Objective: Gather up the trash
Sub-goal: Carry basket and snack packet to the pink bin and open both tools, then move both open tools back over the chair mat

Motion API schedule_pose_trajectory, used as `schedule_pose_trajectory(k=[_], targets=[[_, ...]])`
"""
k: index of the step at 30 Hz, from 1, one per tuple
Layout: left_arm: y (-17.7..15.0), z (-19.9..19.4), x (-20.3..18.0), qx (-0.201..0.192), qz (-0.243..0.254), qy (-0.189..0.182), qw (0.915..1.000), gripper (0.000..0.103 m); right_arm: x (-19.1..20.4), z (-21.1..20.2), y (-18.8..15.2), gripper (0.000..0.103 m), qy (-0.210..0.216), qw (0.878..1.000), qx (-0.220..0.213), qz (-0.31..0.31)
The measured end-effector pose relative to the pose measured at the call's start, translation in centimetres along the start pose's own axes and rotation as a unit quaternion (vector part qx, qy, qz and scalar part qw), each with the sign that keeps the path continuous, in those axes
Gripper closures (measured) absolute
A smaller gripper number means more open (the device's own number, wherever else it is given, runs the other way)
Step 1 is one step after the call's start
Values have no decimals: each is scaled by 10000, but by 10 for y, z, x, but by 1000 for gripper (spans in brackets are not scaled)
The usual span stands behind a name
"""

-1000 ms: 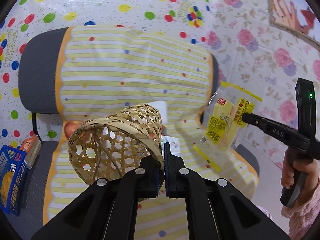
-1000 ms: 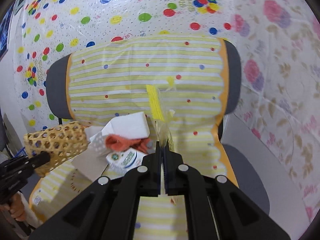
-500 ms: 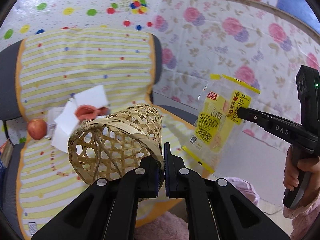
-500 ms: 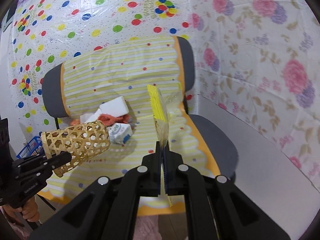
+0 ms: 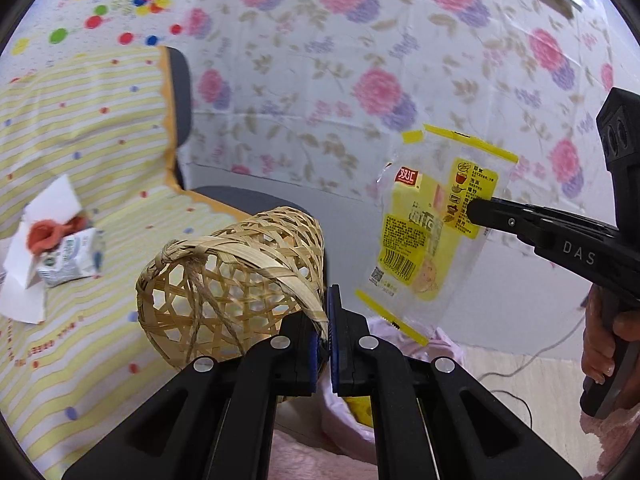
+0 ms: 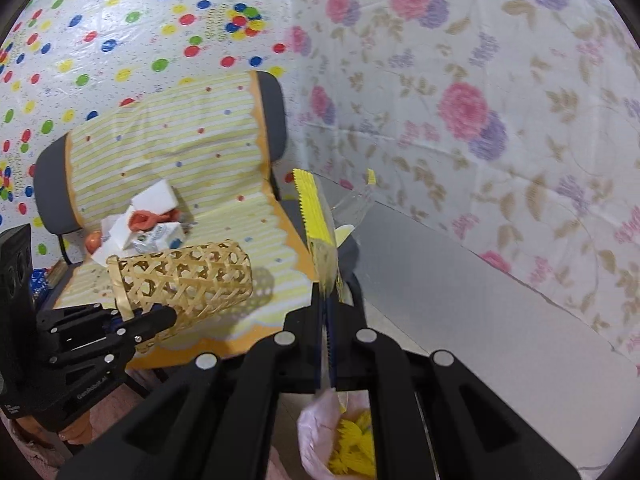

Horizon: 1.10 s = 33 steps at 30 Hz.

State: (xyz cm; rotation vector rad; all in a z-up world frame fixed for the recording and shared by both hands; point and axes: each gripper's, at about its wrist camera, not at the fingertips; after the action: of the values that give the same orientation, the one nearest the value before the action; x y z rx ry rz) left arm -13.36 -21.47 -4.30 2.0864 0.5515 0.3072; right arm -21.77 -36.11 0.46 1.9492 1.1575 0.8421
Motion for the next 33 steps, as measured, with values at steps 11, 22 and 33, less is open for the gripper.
schedule_pose_trajectory(k=[11,22,33], targets=[[-6,66,-59,779,684,-557,9930,98,-64,13,-49,100,-700,9934,687,596],[-6,120,-82,1364,845,-665,9848,43,-100,46,-69,75,-928,9879,979,761],[-7,79,-40,1012,514,25,9935,37,-107,22,-54,49,-953,9893,522,973]])
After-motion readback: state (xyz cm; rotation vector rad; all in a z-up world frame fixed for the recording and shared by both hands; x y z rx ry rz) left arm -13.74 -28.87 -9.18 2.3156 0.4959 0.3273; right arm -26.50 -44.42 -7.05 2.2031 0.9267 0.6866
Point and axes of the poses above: each gripper's, at about its wrist camera, not at the fingertips, and z roughly the way its jaws point, x to its left, y to its top, and after that the axes turned 8 degrees about z, right-handed
